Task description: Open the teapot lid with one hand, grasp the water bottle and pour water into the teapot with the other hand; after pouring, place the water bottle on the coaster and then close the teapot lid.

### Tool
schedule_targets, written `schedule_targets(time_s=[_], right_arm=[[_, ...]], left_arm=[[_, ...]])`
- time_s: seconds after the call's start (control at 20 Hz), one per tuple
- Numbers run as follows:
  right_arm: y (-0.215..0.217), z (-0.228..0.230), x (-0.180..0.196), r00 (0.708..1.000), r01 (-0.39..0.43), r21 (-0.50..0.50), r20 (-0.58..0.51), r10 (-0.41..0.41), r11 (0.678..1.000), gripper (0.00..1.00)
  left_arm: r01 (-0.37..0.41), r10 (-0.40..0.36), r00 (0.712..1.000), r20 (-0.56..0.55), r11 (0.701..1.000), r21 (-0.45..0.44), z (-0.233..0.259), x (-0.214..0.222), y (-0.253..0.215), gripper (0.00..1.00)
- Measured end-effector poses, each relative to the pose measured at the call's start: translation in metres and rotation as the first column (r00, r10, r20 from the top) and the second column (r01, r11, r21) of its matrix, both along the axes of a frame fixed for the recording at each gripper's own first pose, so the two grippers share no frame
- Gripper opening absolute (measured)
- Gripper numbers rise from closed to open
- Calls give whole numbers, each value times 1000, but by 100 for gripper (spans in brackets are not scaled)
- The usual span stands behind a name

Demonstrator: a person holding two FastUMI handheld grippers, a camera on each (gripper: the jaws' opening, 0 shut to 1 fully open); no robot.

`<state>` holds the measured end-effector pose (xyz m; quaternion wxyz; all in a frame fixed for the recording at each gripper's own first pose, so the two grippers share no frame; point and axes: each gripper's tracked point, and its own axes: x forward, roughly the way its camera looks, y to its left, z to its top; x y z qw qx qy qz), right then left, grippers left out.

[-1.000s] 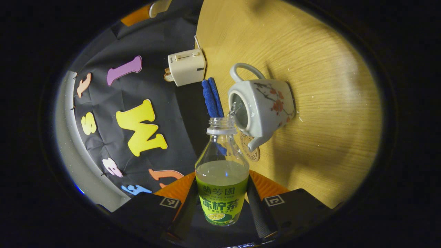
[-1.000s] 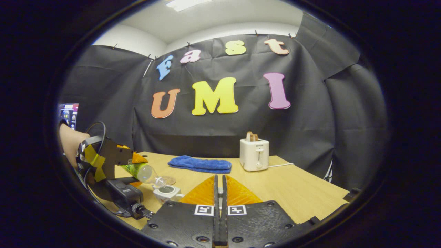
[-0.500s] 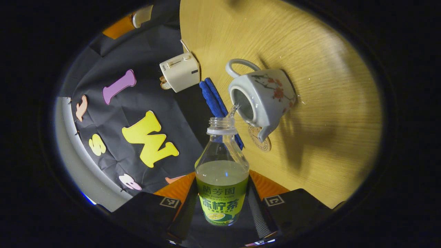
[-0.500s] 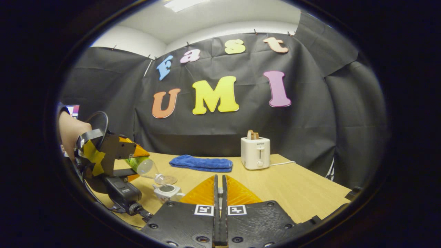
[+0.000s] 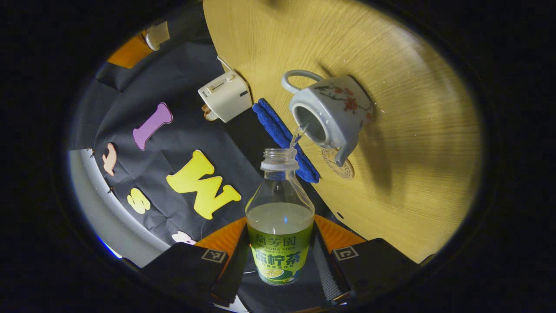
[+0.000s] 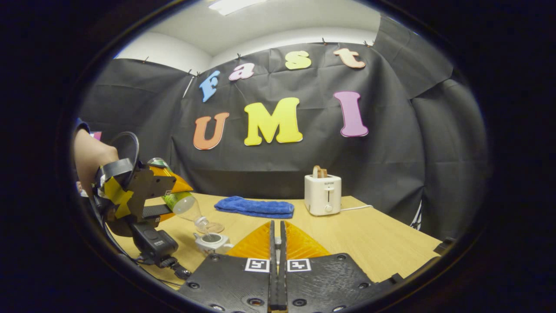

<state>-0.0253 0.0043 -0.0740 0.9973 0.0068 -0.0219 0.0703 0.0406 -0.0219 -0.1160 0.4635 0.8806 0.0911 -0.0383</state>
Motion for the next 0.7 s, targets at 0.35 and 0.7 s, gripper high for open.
schedule_targets(time_s=[0.35, 0.7], right_arm=[[-4, 0, 1, 1000, -1, 25, -10, 1, 1000, 0], [-3, -1, 0, 1000, -4, 26, -11, 4, 1000, 0]], left_arm=[[-4, 4, 1000, 7, 1000, 24, 5, 0, -1, 74], [2, -2, 1000, -1, 999, 32, 5, 2, 0, 74]])
